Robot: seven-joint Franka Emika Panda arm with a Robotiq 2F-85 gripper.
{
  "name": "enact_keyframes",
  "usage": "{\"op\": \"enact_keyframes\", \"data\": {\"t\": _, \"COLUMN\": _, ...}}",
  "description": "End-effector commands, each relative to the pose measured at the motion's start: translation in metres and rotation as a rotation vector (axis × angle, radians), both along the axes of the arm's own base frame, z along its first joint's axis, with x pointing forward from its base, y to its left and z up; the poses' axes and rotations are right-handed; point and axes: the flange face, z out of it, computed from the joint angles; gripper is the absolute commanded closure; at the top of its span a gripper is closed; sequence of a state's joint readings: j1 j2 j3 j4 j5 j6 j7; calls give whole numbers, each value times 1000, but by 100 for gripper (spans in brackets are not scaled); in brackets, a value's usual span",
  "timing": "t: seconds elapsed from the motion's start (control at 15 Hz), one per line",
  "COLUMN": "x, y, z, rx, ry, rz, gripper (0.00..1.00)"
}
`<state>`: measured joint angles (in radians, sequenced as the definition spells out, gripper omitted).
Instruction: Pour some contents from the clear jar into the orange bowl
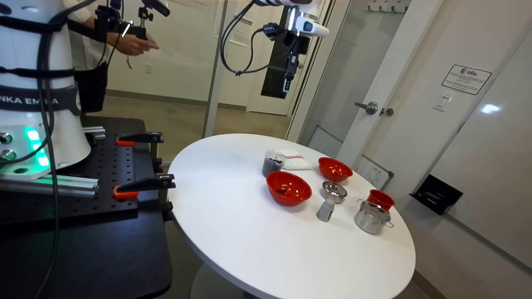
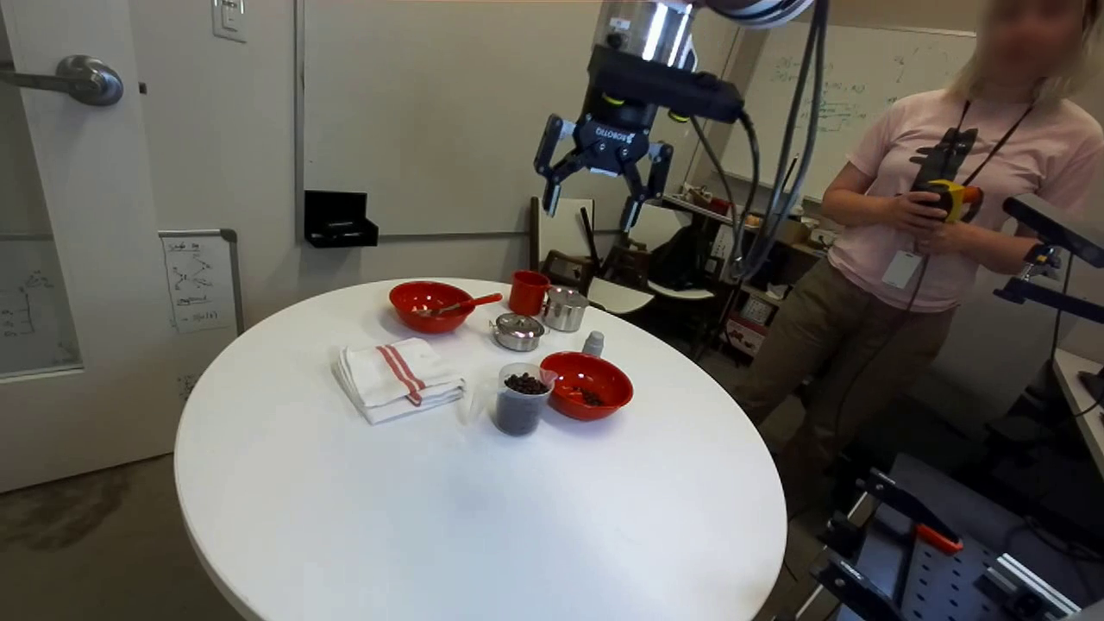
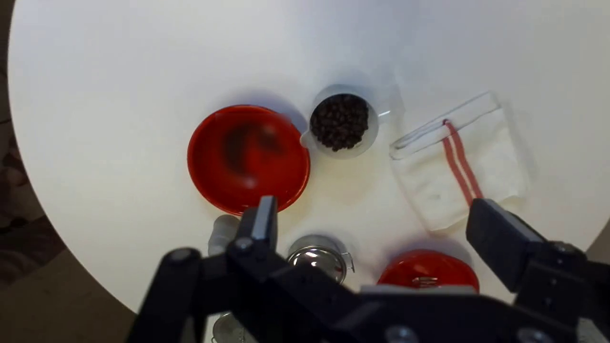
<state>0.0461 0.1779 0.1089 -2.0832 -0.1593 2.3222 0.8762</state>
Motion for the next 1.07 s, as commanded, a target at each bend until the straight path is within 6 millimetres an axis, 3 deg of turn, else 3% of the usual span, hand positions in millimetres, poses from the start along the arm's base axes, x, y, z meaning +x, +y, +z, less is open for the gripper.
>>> {"op": "enact_keyframes", "data": {"t": 0.0, "x": 9, "y": 0, "z": -8, "rx": -11, "ry": 4, "rz": -13, "gripper": 0}}
{"op": "enact_keyframes", "data": {"t": 0.27, "x": 22, "y": 2, "z": -12, "rx": -16, "ry": -2, "rz": -25, "gripper": 0}}
{"op": "enact_keyframes", "data": {"t": 0.53, "x": 35, "y": 0, "z": -33, "rx": 71, "ry": 13, "rz": -206, "gripper": 0}}
{"op": "enact_keyframes", "data": {"t": 1.0, "x": 77, "y": 55, "z": -57, "rx": 221, "ry": -84, "rz": -395, "gripper": 0}}
